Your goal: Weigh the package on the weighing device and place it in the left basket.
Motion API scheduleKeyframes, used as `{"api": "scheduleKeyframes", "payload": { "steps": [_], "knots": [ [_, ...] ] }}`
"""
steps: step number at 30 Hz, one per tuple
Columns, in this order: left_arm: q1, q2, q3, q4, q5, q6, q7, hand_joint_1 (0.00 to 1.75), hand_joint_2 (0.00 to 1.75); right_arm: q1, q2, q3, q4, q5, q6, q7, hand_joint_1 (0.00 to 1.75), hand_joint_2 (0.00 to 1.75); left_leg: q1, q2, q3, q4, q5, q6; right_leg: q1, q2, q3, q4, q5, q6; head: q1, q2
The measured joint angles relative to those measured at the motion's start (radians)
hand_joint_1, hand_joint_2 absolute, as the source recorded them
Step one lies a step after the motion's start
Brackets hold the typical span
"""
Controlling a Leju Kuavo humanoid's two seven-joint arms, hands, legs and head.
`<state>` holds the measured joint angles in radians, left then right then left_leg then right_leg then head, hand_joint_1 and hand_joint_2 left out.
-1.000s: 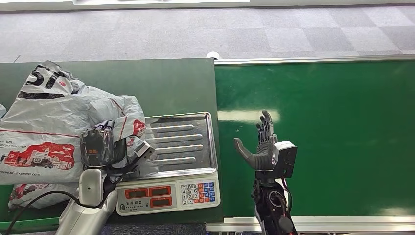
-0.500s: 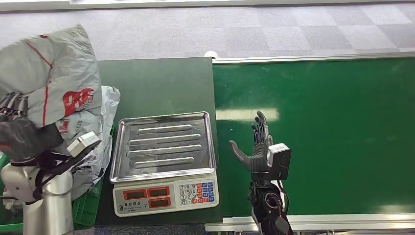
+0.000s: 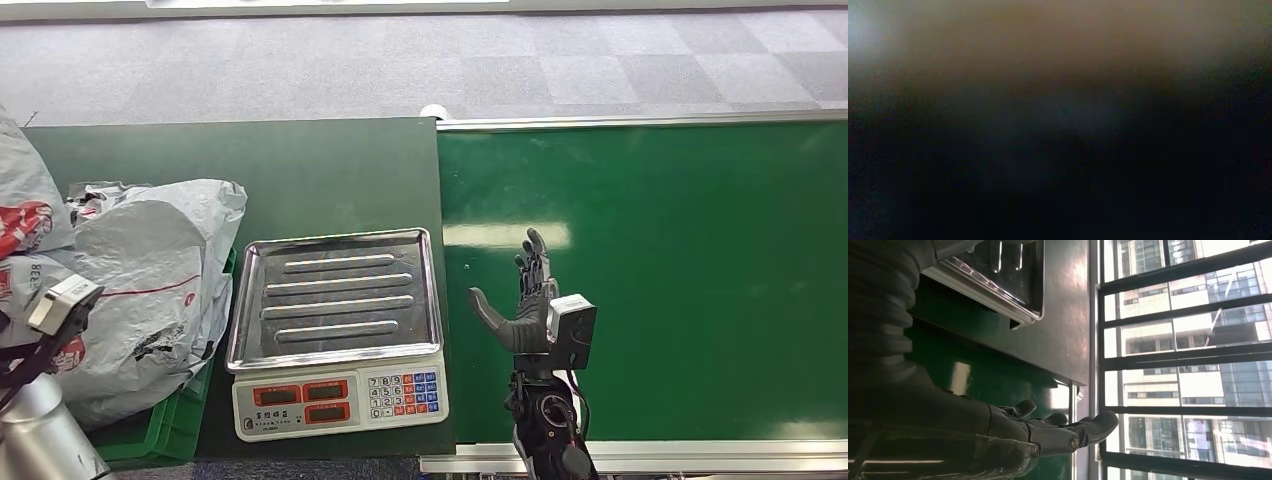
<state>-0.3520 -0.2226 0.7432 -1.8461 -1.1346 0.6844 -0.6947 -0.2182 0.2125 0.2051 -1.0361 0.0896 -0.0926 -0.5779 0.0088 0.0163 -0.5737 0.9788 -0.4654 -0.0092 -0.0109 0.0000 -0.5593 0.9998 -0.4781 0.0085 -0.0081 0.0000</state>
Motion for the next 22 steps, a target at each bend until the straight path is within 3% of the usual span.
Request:
{"api": "scheduleKeyframes", "payload": {
  "steps": [4, 8, 11, 14, 16, 18, 21, 22],
  "knots": [
    [-0.004, -0.003, 0.02, 0.005, -0.041, 0.0, 0.005, 1.75, 0.0, 0.0, 0.0, 0.001, 0.0, 0.003, 0.0, 0.009, 0.0, 1.75, 0.0, 0.0, 0.0, 0.0, 0.0, 0.0, 0.0, 0.0, 0.0, 0.0, 0.0, 0.0, 0.0, 0.0],
    [-0.021, -0.018, 0.054, 0.053, -0.182, 0.0, 0.01, 1.75, 0.0, 0.001, 0.0, 0.001, -0.002, 0.003, 0.0, 0.021, 0.0, 1.75, 0.0, 0.0, 0.0, 0.0, 0.0, 0.0, 0.0, 0.0, 0.0, 0.0, 0.0, 0.0, 0.0, 0.0],
    [-0.018, -0.025, 0.058, 0.104, -0.318, 0.0, 0.112, 1.75, 0.0, 0.006, 0.0, -0.001, -0.011, 0.004, 0.0, 0.024, 0.0, 1.75, 0.0, 0.0, 0.001, 0.0, 0.0, 0.0, 0.0, 0.0, 0.0, 0.0, 0.0, 0.0, 0.0, 0.0],
    [0.016, -0.002, 0.011, 0.158, -0.403, 0.0, 0.32, 1.75, 0.0, 0.01, -0.001, -0.004, -0.021, 0.007, 0.0, 0.025, 0.0, 1.75, 0.0, 0.002, 0.0, 0.0, 0.0, 0.0, 0.0, 0.001, -0.001, 0.0, 0.0, 0.0, 0.0, 0.0],
    [0.051, 0.058, -0.055, 0.202, -0.408, 0.0, 0.491, 1.75, 0.0, 0.012, -0.002, -0.005, -0.027, 0.01, 0.001, 0.029, 0.0, 1.75, 0.001, 0.002, 0.0, 0.0, 0.0, 0.0, 0.0, 0.001, -0.003, 0.0, 0.0, 0.0, 0.0, 0.0],
    [0.078, 0.164, -0.17, 0.264, -0.409, 0.0, 0.761, 1.75, 0.0, 0.014, -0.003, -0.007, -0.032, 0.014, 0.005, 0.034, 0.0, 1.75, 0.002, 0.001, 0.0, 0.001, 0.0, 0.0, 0.002, 0.001, -0.005, 0.0, 0.0, -0.001, 0.0, 0.0],
    [0.093, 0.312, -0.432, 0.361, -0.41, 0.0, 1.254, 1.75, 0.0, 0.015, -0.005, -0.012, -0.037, 0.02, 0.014, 0.038, 0.0, 1.75, 0.002, -0.002, -0.001, 0.0, 0.001, -0.001, 0.002, -0.002, -0.002, 0.0, 0.0, -0.001, -0.001, 0.0],
    [0.093, 0.329, -0.48, 0.376, -0.411, 0.0, 1.328, 1.75, 0.0, 0.015, -0.006, -0.013, -0.038, 0.02, 0.016, 0.038, 0.0, 1.75, 0.002, -0.003, 0.0, 0.0, 0.001, -0.001, 0.002, -0.003, -0.001, 0.0, 0.0, -0.001, -0.001, 0.0]
  ]
}}
